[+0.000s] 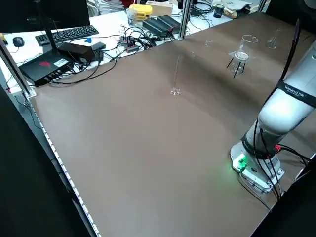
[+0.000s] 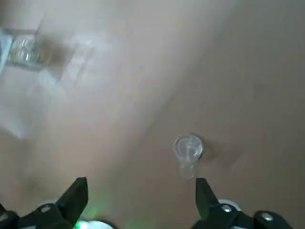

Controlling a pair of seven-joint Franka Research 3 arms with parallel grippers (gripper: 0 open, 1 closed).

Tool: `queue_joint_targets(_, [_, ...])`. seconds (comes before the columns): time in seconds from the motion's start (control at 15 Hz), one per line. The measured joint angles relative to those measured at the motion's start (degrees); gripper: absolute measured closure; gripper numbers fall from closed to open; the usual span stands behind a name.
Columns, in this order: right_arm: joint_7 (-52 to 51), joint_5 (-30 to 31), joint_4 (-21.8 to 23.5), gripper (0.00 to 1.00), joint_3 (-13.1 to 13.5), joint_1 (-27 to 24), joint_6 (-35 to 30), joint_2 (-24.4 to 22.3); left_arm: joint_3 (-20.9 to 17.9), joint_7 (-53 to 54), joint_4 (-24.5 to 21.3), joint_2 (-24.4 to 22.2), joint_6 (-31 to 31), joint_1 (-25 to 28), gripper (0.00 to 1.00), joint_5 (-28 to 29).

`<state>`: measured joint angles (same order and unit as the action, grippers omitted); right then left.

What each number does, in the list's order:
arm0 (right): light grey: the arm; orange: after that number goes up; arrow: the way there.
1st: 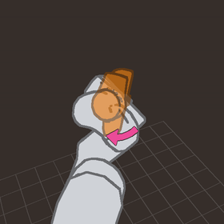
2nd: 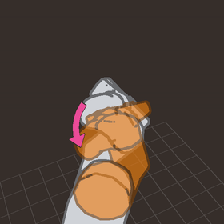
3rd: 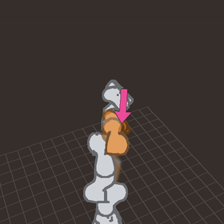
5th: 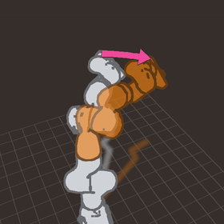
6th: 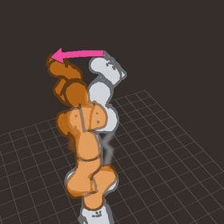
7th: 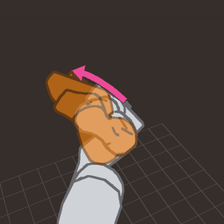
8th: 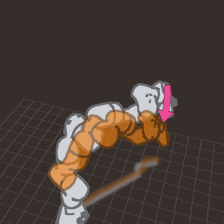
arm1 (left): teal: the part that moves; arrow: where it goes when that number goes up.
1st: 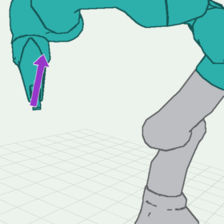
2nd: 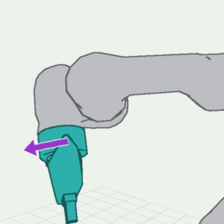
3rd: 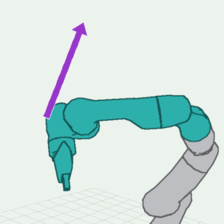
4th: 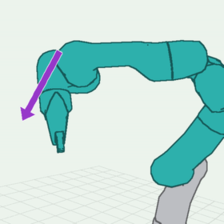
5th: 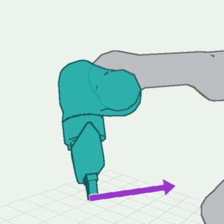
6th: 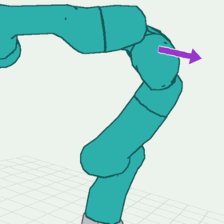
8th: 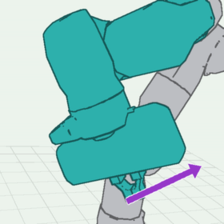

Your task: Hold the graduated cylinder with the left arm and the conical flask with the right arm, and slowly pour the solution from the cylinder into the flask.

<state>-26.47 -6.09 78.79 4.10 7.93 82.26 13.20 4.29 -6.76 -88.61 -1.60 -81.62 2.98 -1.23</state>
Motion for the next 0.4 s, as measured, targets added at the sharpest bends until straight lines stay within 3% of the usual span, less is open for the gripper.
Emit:
queue_joint_targets(0.2, [10.6, 0.5, 1.4, 0.0, 0.2, 0.2, -0.4, -3.1, 0.0, 0.0, 0.0, 0.0, 0.0, 0.1, 0.0, 0.0])
queue_joint_targets(0.4, [13.2, 0.8, 4.1, 0.0, 0.7, -0.2, -0.4, -6.9, 0.0, 0.0, 0.0, 0.0, 0.0, 0.1, 0.0, 0.0])
